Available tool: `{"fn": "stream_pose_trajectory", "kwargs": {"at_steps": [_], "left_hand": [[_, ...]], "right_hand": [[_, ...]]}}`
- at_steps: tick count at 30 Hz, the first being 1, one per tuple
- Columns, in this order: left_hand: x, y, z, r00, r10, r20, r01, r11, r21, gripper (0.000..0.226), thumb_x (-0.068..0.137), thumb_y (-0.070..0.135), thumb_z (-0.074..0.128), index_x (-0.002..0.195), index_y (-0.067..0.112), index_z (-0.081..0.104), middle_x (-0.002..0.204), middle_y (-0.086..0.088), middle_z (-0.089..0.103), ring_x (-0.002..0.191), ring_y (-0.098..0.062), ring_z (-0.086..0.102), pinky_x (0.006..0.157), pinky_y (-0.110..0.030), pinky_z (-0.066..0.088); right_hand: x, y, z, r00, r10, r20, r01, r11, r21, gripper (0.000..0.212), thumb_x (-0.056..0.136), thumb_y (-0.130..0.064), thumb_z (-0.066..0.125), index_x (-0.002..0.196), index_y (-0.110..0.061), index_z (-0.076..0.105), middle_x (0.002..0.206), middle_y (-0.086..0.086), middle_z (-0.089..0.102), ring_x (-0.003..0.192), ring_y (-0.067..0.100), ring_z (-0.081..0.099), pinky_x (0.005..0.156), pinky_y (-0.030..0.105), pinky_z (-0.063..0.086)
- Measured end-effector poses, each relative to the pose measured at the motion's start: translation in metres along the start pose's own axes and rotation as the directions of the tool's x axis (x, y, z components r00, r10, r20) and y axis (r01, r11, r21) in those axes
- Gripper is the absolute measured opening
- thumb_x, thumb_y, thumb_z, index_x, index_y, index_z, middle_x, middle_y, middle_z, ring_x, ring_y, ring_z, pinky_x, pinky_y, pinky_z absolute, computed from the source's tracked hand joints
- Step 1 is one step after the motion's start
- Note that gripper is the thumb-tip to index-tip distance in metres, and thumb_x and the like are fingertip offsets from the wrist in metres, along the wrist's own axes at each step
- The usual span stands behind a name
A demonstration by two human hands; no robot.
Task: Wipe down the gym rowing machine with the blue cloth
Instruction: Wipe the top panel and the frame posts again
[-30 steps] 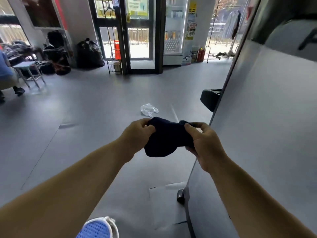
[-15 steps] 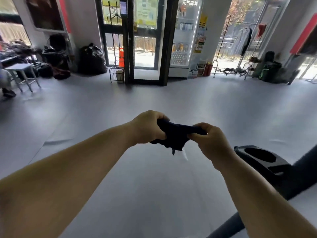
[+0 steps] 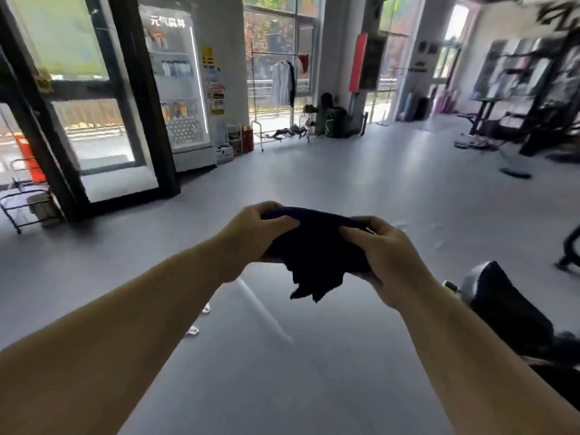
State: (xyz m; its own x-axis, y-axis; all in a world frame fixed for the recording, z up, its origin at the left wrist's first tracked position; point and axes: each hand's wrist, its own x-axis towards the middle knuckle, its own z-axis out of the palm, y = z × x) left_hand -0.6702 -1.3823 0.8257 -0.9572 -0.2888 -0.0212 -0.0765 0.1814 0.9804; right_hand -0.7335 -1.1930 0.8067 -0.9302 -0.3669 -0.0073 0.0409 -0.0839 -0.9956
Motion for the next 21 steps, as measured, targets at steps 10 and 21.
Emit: {"fn": "stream_pose_trajectory", "kwargs": {"at_steps": [10,21], "left_hand": [[0.209,0.029,0.149,0.975,0.162,0.154,-0.166,0.986,0.012,0.012,0.080,0.009,0.072,0.089,0.017,0.071,0.078,-0.001,0.073,0.070,-0.015,0.068,0.057,-0.023,0.050],[0.327,0.100,0.354,0.490,0.283,0.824,-0.376,0.922,-0.093,0.006,0.089,0.037,0.068,0.092,0.036,0.072,0.092,0.008,0.074,0.088,-0.009,0.069,0.076,-0.019,0.056]], "right_hand": [[0.126,-0.008,-0.128,0.825,-0.004,-0.565,0.109,0.982,0.152,0.013,0.082,-0.005,0.074,0.092,-0.007,0.067,0.083,0.011,0.073,0.069,0.021,0.071,0.053,0.027,0.054],[0.212,-0.033,-0.302,0.717,-0.004,-0.697,0.341,0.874,0.346,0.045,0.090,-0.037,0.063,0.115,0.001,0.063,0.100,0.021,0.070,0.089,0.034,0.068,0.075,0.043,0.057]]}}
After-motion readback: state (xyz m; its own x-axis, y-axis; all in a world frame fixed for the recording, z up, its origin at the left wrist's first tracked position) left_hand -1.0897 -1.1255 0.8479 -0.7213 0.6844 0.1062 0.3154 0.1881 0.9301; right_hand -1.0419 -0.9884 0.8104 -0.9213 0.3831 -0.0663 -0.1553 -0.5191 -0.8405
